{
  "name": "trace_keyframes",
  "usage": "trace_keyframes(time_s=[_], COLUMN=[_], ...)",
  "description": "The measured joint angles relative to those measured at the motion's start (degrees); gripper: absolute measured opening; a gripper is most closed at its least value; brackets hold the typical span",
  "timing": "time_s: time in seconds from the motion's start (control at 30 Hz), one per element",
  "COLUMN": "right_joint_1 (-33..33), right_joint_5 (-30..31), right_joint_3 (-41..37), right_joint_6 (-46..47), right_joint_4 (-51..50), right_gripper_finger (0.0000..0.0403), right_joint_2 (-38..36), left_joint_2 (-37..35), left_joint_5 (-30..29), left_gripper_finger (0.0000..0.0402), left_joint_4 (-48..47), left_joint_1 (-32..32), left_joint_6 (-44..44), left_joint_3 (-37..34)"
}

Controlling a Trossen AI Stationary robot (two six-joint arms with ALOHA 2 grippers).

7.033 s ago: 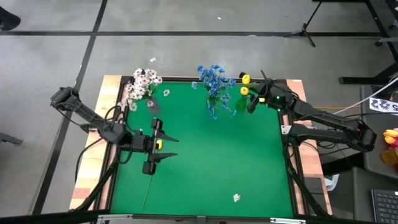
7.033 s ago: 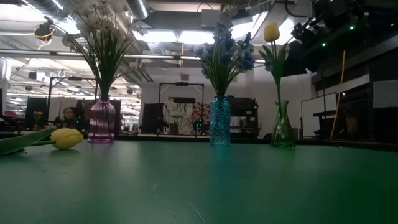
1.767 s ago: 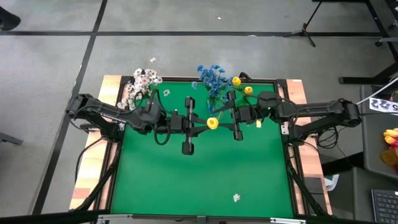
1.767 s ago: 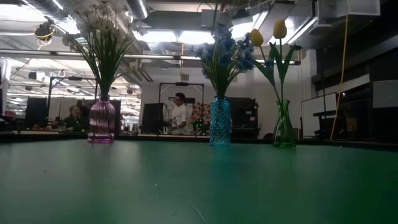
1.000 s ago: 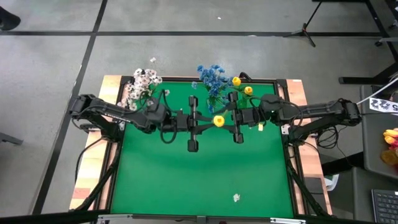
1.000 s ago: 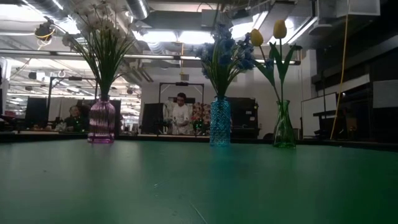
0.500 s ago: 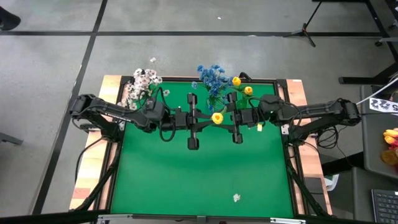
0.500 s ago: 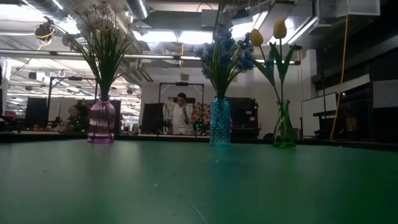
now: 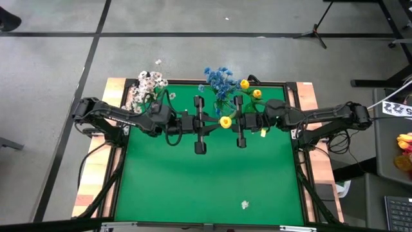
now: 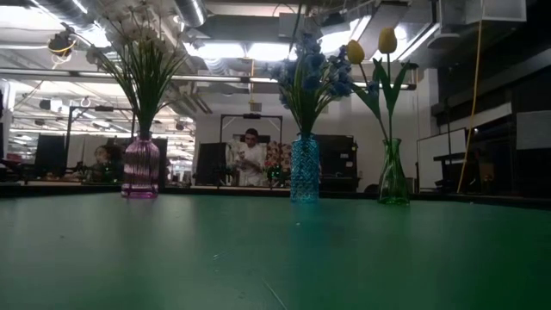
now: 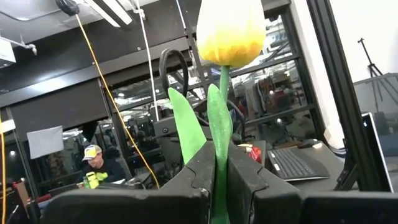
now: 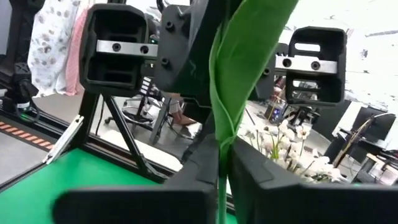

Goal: Sort flowers into vase by color
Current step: Put the yellow flower into the green vase

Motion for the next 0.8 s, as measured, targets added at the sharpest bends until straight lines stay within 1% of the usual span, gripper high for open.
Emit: trace_keyframes(time_s=[0.03,0.13,0.27,0.37,0.47,0.6,0.73,0.8], right_joint_1=[0.0,0.0,0.0,0.0,0.0,0.0,0.0,0.0], right_joint_5=[0.4,1.0,2.0,2.1,2.0,2.1,2.2,2.4], right_joint_3=[0.0,0.0,0.0,-0.1,-0.1,-0.1,0.0,0.0], right_joint_6=[-0.4,-0.7,-0.9,-0.8,-1.0,-0.9,-0.8,-1.1], right_joint_4=[-0.1,0.0,-0.2,-0.6,-0.9,-1.7,-2.8,-3.9], right_gripper_finger=[0.0014,0.0017,0.0009,0.0007,0.0006,0.0005,0.0004,0.0004], right_joint_2=[0.0,0.0,0.0,-0.2,-1.3,-3.0,-5.4,-7.5], left_joint_2=[0.0,0.0,0.0,-0.1,-0.9,-2.8,-4.6,-5.9], left_joint_5=[0.0,-0.1,-0.4,-1.0,-1.4,-1.6,-2.9,-3.8], left_gripper_finger=[0.0018,0.0018,0.0018,0.0033,0.0066,0.0126,0.0181,0.0201], left_joint_4=[-0.2,-0.3,-1.7,-4.0,-7.7,-12.2,-15.9,-18.8], left_joint_1=[0.0,0.0,0.0,0.0,-0.1,-0.1,-0.2,-0.2], left_joint_6=[0.0,0.3,2.4,3.5,6.9,8.7,7.3,5.7], left_joint_3=[0.0,0.0,0.0,0.1,0.1,0.1,0.0,0.0])
